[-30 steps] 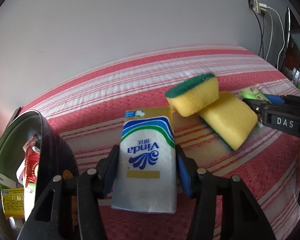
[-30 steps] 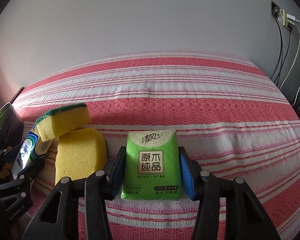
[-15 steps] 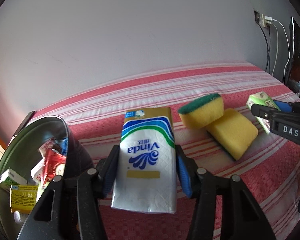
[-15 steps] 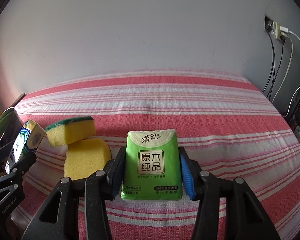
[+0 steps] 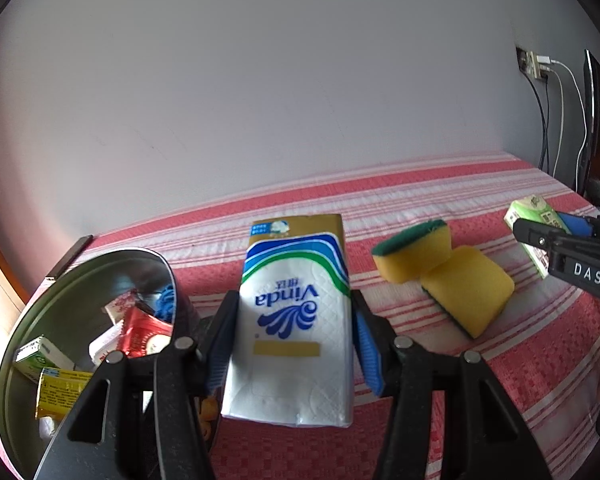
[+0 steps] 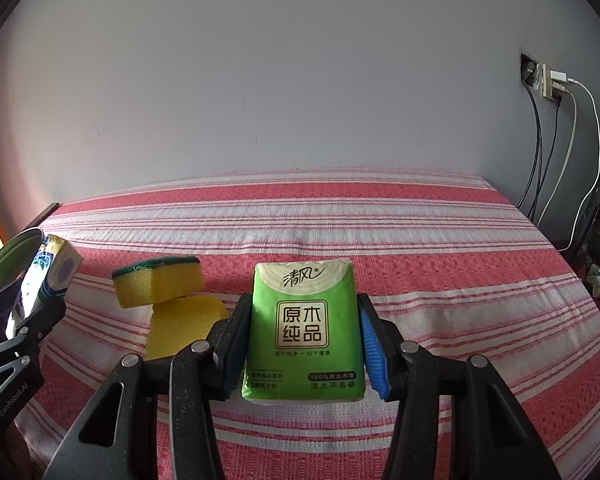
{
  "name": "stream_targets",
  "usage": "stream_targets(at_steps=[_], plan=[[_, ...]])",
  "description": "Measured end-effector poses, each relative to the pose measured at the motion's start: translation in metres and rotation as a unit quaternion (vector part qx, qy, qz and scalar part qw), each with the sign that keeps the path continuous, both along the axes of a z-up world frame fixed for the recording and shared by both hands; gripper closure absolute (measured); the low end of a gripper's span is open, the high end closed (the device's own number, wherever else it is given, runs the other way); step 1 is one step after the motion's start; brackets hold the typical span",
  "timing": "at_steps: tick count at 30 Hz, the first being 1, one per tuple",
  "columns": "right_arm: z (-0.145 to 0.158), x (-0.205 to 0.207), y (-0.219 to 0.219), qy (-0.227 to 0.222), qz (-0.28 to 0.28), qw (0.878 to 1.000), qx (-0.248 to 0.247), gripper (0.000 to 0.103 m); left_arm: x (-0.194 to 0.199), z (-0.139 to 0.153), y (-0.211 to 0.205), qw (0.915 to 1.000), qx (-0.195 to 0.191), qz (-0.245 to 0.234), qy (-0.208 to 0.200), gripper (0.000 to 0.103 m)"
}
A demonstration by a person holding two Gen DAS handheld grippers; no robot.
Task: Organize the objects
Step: 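Carry the Vinda pack with left gripper while right gripper carries green pack to tin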
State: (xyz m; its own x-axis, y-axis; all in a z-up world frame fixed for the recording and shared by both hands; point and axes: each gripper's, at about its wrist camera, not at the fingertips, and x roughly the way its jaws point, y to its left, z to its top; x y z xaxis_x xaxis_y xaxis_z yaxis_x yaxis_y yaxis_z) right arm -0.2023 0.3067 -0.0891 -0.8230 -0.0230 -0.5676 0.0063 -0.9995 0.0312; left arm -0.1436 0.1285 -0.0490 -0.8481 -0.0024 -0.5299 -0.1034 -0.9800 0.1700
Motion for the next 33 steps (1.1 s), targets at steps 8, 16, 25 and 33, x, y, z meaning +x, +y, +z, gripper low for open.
stream_targets(at_steps=[8, 16, 25, 33], plan=[[0.004, 0.007, 0.000, 0.023, -0.001, 1.000, 0.000, 0.051, 0.006, 0.005, -0.005, 0.9996, 0.014, 0.011, 0.021, 0.050], [0.008, 0.014, 0.000, 0.049, -0.003, 0.999, 0.004, 0.051, 0.013, 0.008, -0.007, 0.9987, 0.020, 0.020, 0.042, 0.050], [0.012, 0.023, -0.002, 0.078, -0.003, 0.997, 0.007, 0.051, 0.018, 0.010, -0.010, 0.9976, 0.027, 0.028, 0.058, 0.050], [0.016, 0.033, -0.006, 0.107, -0.001, 0.994, 0.013, 0.051, 0.023, 0.012, -0.011, 0.9966, 0.030, 0.033, 0.069, 0.050]])
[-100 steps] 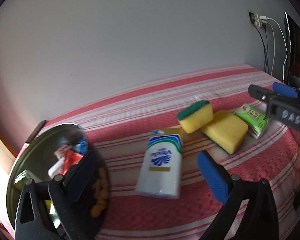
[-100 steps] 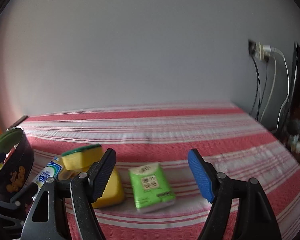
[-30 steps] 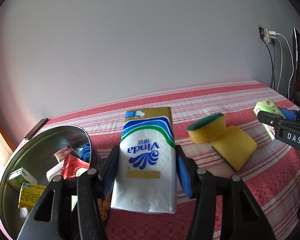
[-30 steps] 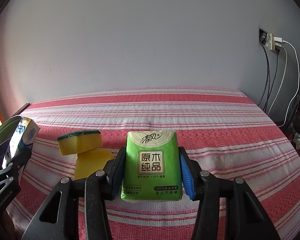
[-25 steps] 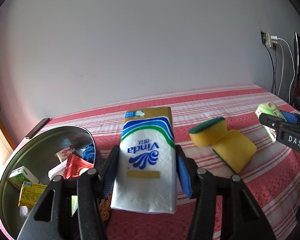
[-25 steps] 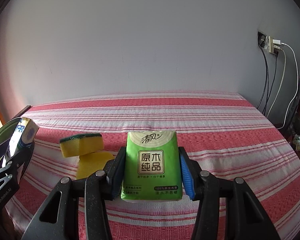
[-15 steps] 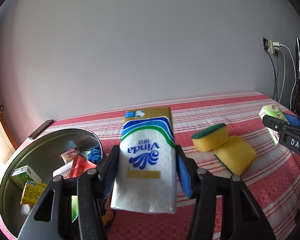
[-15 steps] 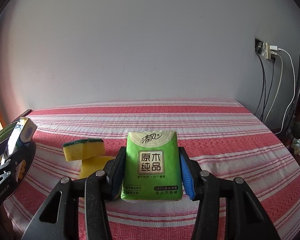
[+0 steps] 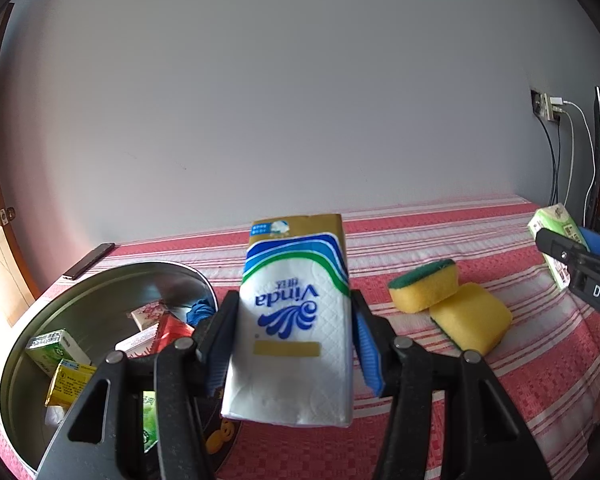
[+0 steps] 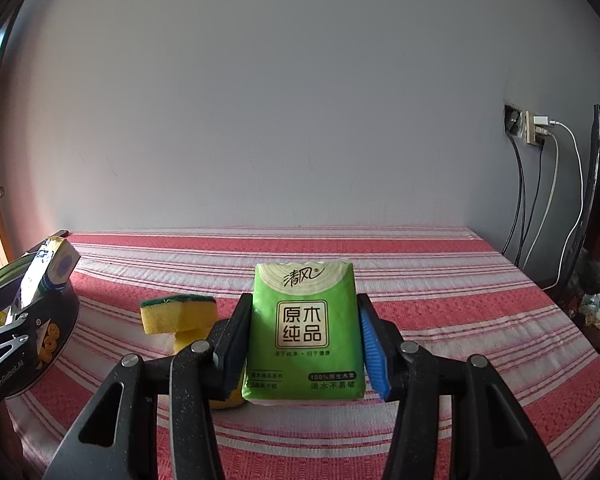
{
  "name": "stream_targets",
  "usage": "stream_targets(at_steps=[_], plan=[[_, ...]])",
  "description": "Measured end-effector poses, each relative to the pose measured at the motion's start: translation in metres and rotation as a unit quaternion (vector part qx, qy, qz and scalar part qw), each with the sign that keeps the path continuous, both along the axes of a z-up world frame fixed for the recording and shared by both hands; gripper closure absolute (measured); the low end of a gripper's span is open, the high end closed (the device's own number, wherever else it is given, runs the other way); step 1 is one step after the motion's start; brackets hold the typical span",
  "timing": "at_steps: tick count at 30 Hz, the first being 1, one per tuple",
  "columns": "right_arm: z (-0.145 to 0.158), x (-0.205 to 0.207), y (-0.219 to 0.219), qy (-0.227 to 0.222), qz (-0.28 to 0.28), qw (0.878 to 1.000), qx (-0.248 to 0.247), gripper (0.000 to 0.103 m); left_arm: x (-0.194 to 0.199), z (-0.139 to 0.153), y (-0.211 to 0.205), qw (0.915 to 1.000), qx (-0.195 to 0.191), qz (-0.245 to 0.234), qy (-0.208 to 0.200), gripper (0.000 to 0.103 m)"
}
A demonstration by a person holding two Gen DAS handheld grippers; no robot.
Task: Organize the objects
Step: 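Carry the Vinda pack with left gripper while right gripper carries green pack to tin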
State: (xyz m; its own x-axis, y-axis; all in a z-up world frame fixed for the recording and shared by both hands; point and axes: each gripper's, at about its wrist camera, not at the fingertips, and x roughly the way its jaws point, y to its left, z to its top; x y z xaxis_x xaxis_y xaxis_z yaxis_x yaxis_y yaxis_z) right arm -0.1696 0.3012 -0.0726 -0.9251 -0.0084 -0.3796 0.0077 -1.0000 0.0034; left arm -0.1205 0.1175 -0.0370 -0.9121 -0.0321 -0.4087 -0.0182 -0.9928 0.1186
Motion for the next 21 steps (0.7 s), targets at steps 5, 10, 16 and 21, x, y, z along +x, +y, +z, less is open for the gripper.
stream_targets(at_steps=[5, 10, 16, 21], plan=[[0.001, 0.002, 0.002, 0.010, 0.000, 1.000, -0.002, 0.051, 0.004, 0.001, -0.003, 1.0000, 0.003, 0.004, 0.006, 0.050], [0.002, 0.004, 0.002, 0.017, 0.000, 1.000, -0.002, 0.051, 0.006, 0.001, -0.005, 0.9999, 0.005, 0.008, 0.012, 0.050], [0.004, 0.011, 0.000, 0.032, 0.003, 0.999, -0.003, 0.051, 0.009, 0.003, -0.008, 0.9996, 0.010, 0.009, 0.023, 0.050], [0.005, 0.014, 0.000, 0.041, 0.003, 0.999, -0.005, 0.051, 0.013, 0.004, -0.010, 0.9993, 0.015, 0.011, 0.031, 0.050]])
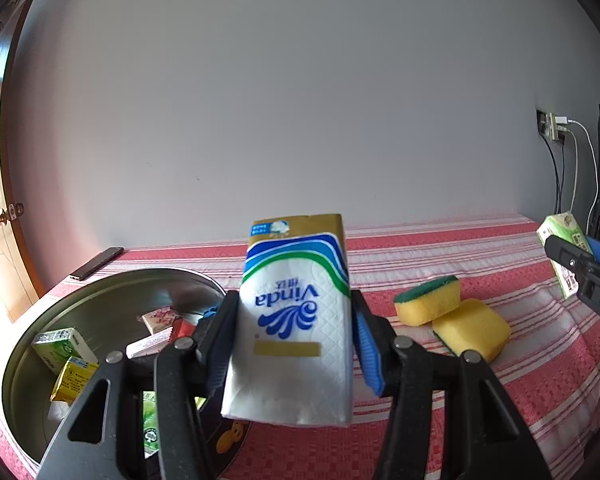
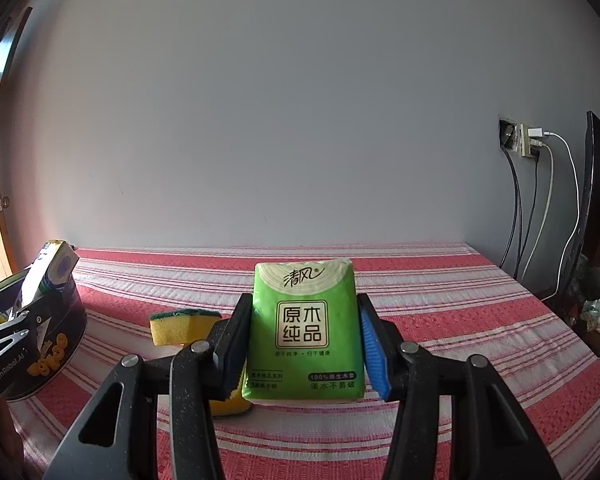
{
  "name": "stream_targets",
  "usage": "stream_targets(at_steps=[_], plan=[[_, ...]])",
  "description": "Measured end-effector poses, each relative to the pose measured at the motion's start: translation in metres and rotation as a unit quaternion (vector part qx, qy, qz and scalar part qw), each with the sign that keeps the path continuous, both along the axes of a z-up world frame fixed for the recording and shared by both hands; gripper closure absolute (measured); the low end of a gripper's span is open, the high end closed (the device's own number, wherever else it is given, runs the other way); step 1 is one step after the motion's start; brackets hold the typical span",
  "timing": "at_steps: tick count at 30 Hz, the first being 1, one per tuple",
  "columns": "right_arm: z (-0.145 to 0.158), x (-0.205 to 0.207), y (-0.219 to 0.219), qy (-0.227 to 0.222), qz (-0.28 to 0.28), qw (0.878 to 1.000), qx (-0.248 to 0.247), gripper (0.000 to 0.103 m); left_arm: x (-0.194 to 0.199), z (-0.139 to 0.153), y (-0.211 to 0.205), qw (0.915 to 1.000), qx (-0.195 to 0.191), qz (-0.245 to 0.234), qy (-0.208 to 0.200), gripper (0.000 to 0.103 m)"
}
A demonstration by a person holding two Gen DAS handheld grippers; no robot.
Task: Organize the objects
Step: 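Carry the Vinda pack with left gripper while right gripper carries green pack to tin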
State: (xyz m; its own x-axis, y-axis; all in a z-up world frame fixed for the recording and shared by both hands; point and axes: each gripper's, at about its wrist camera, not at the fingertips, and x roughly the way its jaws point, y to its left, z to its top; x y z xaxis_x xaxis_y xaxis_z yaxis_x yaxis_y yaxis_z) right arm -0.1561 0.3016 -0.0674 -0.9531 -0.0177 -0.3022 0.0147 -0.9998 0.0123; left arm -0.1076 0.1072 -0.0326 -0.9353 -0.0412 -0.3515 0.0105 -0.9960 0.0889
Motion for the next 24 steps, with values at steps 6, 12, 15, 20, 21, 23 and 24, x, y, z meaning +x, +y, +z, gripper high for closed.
stream_targets(at_steps=[6, 12, 15, 20, 21, 23, 24], plan=[[0.001, 0.003, -0.001, 0.009, 0.001, 1.000, 0.002, 0.051, 0.002, 0.001, -0.001, 1.0000, 0.002, 0.003, 0.009, 0.050], [0.001, 0.005, -0.001, 0.015, 0.001, 1.000, 0.003, 0.051, 0.005, 0.002, -0.003, 0.9998, 0.005, 0.006, 0.021, 0.050], [0.001, 0.006, -0.001, 0.017, 0.001, 1.000, 0.003, 0.051, 0.008, 0.003, -0.003, 0.9996, 0.004, 0.006, 0.027, 0.050], [0.002, 0.007, -0.001, 0.019, -0.001, 1.000, 0.002, 0.051, 0.013, 0.005, -0.005, 0.9992, 0.002, 0.009, 0.040, 0.050], [0.002, 0.008, -0.001, 0.020, -0.001, 1.000, 0.001, 0.051, 0.013, 0.005, -0.006, 0.9991, 0.002, 0.010, 0.041, 0.050], [0.002, 0.008, -0.001, 0.021, -0.001, 1.000, 0.001, 0.051, 0.013, 0.006, -0.008, 0.9991, 0.007, 0.012, 0.040, 0.050], [0.002, 0.008, -0.001, 0.021, -0.001, 1.000, 0.000, 0.051, 0.013, 0.006, -0.009, 0.9990, 0.008, 0.013, 0.041, 0.050]])
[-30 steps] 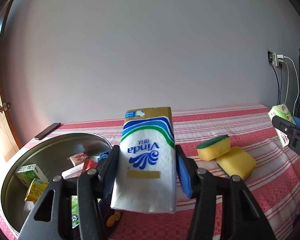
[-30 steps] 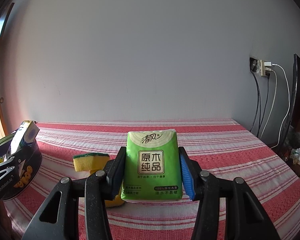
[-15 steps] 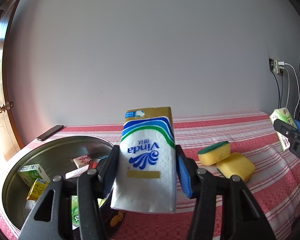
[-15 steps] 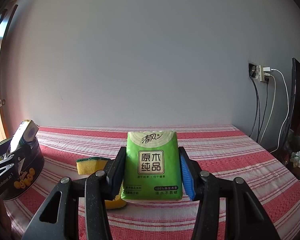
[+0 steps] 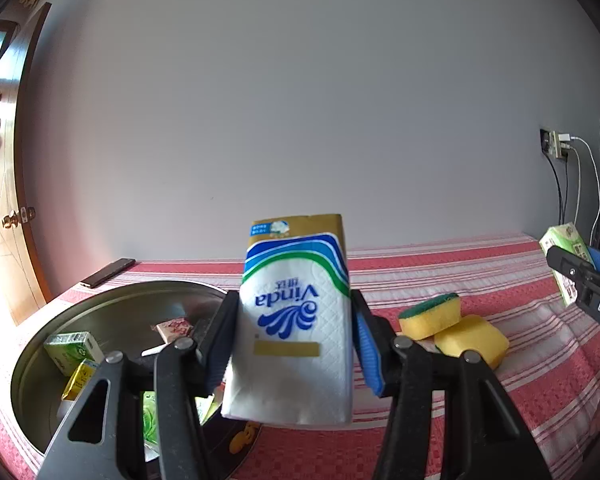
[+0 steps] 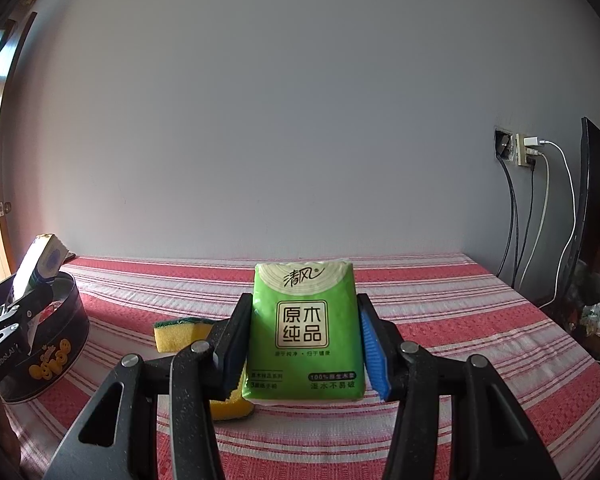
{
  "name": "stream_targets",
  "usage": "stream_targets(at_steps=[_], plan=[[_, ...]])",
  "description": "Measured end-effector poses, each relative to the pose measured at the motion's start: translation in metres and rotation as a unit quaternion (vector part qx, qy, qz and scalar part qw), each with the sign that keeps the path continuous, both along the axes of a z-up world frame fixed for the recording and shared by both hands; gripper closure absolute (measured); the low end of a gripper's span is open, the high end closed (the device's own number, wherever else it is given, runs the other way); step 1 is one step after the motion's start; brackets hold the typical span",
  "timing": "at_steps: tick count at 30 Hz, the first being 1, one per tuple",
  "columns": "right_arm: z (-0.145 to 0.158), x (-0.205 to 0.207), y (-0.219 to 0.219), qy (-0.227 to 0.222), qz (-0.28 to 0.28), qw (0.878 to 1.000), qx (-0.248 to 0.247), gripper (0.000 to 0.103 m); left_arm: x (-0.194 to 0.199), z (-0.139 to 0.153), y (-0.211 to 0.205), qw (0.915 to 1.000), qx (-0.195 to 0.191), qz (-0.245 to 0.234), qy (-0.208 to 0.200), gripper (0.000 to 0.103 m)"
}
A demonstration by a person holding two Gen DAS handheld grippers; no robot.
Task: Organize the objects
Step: 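Carry the Vinda pack with left gripper while right gripper carries green pack to tin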
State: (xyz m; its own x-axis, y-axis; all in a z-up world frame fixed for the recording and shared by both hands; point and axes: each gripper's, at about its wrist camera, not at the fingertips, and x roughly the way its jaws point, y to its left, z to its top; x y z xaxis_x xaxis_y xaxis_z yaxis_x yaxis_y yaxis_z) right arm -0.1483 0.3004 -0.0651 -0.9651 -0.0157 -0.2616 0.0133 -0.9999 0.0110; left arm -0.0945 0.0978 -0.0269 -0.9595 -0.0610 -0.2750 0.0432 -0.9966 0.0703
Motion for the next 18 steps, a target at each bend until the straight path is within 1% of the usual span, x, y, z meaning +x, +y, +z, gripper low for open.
stream_targets(at_steps=[12, 18], plan=[[0.002, 0.006, 0.002, 0.012, 0.002, 1.000, -0.008, 0.051, 0.007, 0.003, -0.011, 0.9995, 0.015, 0.020, 0.019, 0.050], [0.003, 0.007, 0.001, 0.016, 0.018, 1.000, -0.018, 0.051, 0.009, 0.004, -0.014, 0.9992, 0.016, 0.026, 0.025, 0.050]])
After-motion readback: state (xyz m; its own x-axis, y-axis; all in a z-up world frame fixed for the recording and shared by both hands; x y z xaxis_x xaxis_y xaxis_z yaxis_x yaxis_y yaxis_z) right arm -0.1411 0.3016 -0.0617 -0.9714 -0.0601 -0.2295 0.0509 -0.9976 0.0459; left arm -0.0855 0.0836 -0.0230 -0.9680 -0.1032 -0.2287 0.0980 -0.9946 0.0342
